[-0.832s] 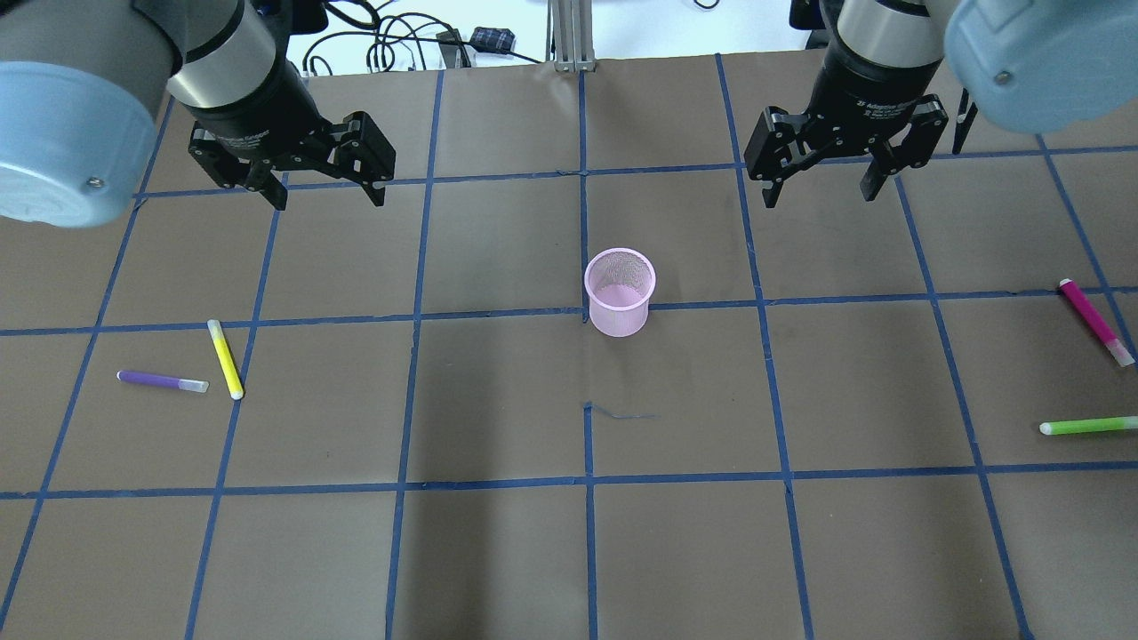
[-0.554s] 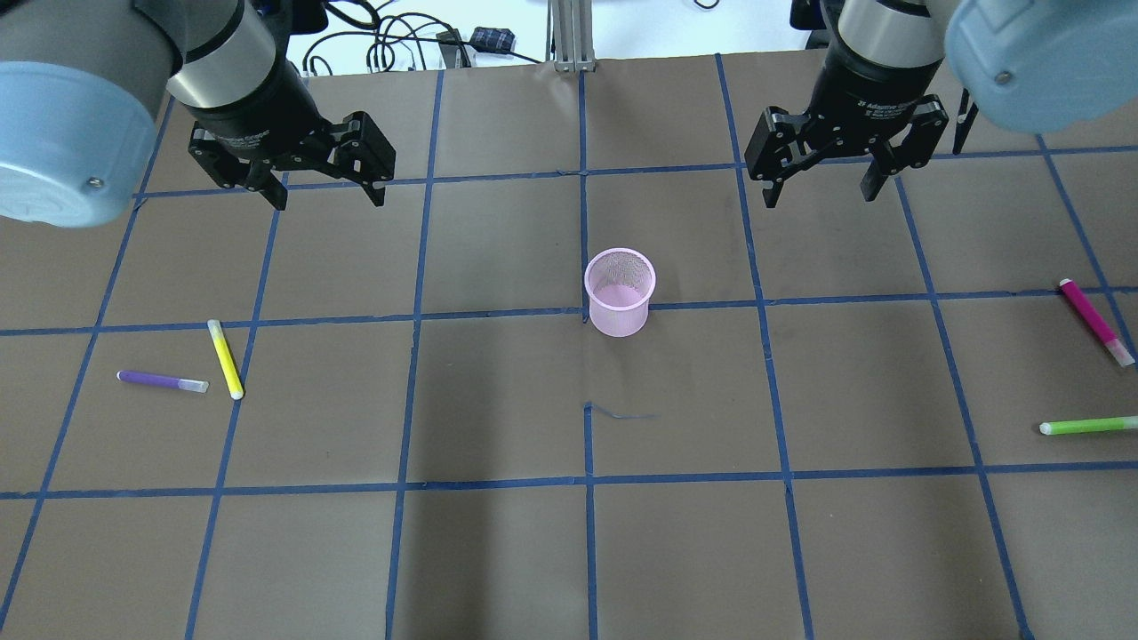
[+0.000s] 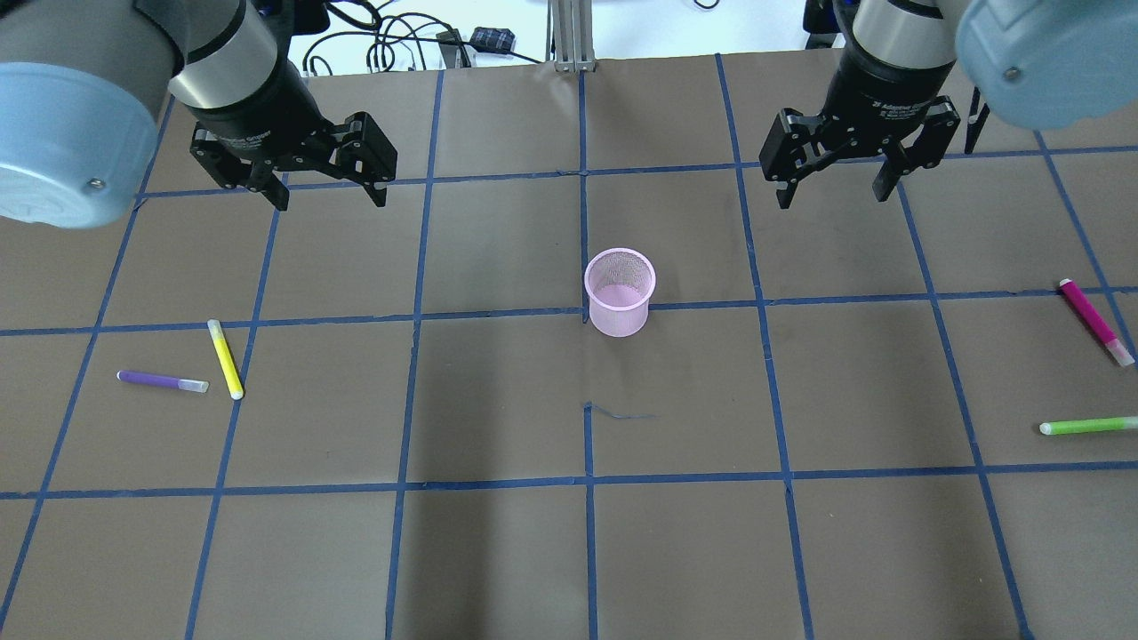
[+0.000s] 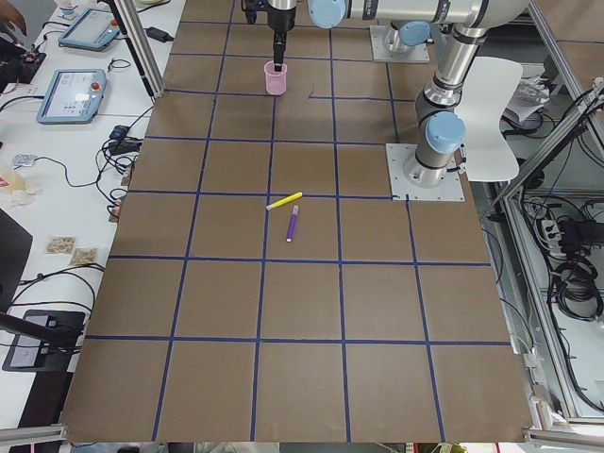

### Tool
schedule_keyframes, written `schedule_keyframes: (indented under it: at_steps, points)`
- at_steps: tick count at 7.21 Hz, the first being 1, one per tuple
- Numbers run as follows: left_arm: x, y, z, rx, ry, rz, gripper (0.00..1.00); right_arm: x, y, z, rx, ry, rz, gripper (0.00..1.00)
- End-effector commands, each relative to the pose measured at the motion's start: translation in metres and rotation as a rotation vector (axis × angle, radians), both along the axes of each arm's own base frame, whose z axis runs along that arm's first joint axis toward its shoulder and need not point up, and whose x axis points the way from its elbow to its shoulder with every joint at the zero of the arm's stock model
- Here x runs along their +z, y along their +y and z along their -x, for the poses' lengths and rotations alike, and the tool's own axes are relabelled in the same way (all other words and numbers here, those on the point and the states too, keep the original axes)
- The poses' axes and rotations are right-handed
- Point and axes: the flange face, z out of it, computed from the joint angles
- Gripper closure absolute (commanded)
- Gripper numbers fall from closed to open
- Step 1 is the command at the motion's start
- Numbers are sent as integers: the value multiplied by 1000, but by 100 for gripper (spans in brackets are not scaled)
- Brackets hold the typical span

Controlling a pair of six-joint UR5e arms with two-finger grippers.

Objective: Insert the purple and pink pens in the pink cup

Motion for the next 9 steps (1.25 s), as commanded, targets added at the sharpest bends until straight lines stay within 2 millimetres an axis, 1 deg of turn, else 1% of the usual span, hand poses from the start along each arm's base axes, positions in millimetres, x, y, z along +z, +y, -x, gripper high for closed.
schedule_keyframes:
  at_steps: [1, 2, 3, 4, 5, 6, 7, 8, 9]
  points:
    - [0, -1, 0, 0, 2, 0, 0, -31, -7, 65, -95, -11, -12, 0]
    - [1, 0, 0, 0, -1, 1, 0, -56, -4, 94, -116, -8, -25, 0]
    - [1, 0, 0, 0, -1, 1, 0, -87, 1, 127, -89, -22, -44, 0]
    - [1, 0, -1, 2, -1, 1, 0, -124, 3, 177, -58, -35, -39, 0]
    - [1, 0, 0, 0, 1, 3, 0, -159, 2, 220, -30, -38, -21, 0]
    - [1, 1, -1, 2, -1, 3, 0, -174, -4, 254, 27, 39, -10, 0]
    - [0, 2, -1, 2, -3, -2, 0, -192, -13, 275, 127, 106, -28, 0]
    - [-6, 0, -10, -28, -10, -12, 0, -202, -20, 305, 185, 128, -5, 0]
    - [-8, -5, -42, -115, -21, -29, 0, -212, -17, 340, 194, 113, -19, 0]
